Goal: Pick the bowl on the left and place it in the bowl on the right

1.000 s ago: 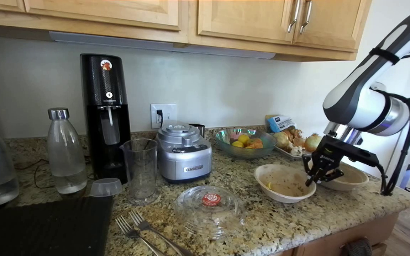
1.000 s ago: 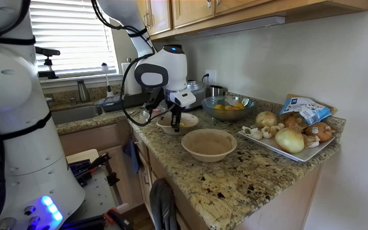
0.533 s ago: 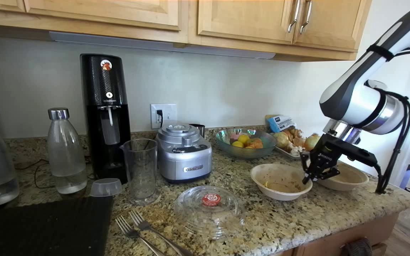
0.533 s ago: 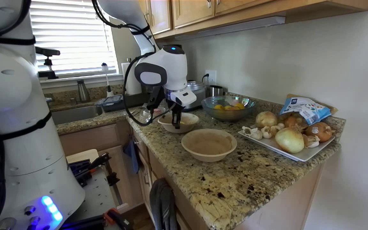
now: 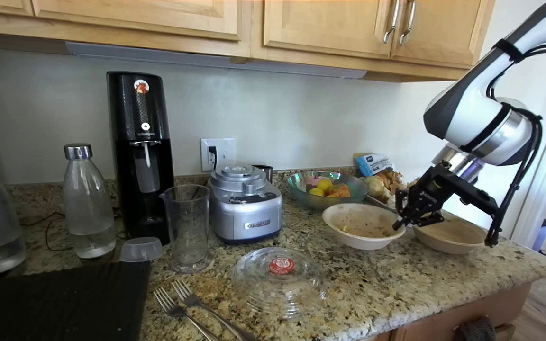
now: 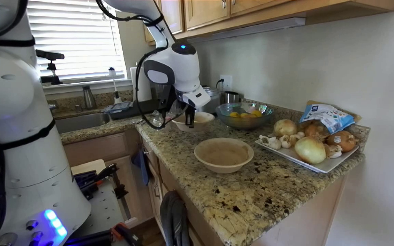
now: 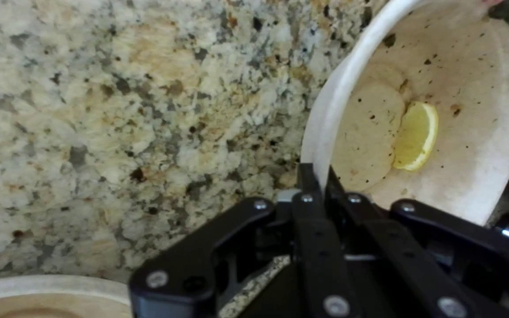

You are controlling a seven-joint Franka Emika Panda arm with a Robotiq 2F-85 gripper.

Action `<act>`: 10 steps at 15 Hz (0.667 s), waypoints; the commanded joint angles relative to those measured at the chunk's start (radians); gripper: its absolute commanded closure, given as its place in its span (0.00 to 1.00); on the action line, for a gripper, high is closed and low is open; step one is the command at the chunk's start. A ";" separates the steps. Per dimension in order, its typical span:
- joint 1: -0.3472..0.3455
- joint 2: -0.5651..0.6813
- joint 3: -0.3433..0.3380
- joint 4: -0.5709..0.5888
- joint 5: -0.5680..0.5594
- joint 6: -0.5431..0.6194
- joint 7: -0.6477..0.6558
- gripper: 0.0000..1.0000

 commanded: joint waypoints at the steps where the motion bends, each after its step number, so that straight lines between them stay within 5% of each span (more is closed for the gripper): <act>1: -0.023 -0.109 -0.003 -0.029 0.117 -0.096 -0.125 0.96; 10: -0.051 -0.242 -0.063 -0.097 0.029 -0.140 -0.112 0.96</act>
